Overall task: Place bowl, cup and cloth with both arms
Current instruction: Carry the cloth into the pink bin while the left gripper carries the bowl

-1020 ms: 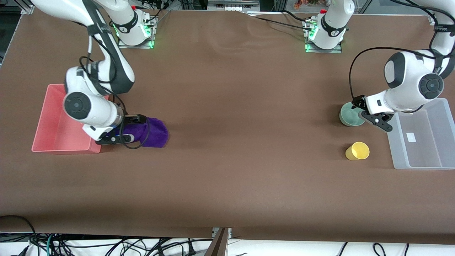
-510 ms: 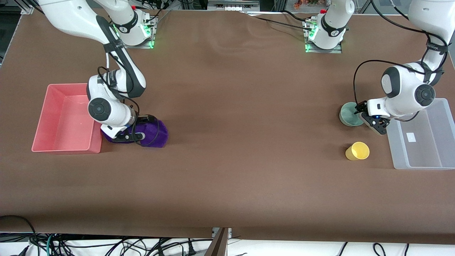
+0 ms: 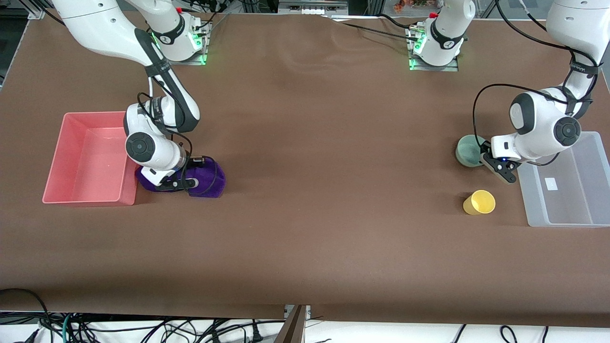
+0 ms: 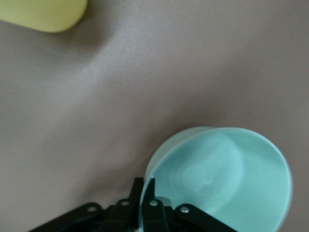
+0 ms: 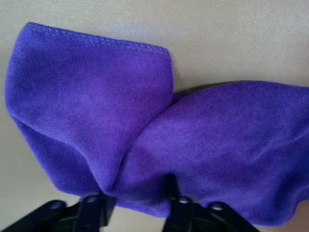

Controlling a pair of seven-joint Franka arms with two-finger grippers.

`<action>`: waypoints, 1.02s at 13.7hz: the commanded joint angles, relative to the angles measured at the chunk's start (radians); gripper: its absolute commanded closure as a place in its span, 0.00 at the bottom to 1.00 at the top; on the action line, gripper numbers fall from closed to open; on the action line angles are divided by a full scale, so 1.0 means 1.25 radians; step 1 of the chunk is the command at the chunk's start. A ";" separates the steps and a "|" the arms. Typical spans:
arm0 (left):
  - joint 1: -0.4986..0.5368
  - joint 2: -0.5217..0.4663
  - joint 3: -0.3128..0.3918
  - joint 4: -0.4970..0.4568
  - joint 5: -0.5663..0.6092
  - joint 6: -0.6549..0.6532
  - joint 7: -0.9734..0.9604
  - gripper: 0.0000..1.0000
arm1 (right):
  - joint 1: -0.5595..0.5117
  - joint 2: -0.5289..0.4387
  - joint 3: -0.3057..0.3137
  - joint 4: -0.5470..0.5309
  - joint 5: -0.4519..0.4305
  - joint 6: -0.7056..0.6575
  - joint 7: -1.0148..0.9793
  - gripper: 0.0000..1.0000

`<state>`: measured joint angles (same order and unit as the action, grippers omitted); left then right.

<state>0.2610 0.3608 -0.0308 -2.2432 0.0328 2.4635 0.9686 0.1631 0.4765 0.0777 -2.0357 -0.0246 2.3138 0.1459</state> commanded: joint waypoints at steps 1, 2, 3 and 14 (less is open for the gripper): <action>0.004 -0.041 -0.006 0.076 -0.008 -0.142 0.017 1.00 | 0.000 -0.018 0.004 0.022 -0.004 -0.031 -0.011 1.00; 0.005 -0.041 -0.005 0.131 -0.008 -0.226 0.018 1.00 | -0.002 -0.020 0.004 0.053 -0.005 -0.075 -0.015 1.00; 0.006 -0.041 -0.004 0.194 -0.009 -0.317 0.018 1.00 | -0.003 -0.024 0.004 0.088 -0.005 -0.129 -0.023 1.00; 0.195 0.066 0.003 0.553 0.127 -0.478 0.167 1.00 | -0.078 -0.115 -0.113 0.473 -0.081 -0.749 -0.403 1.00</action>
<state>0.4468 0.3499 -0.0161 -1.6073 0.1708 1.8039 1.1297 0.0853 0.3398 0.0018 -1.4503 -0.0919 1.4112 -0.2202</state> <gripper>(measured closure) 0.969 0.982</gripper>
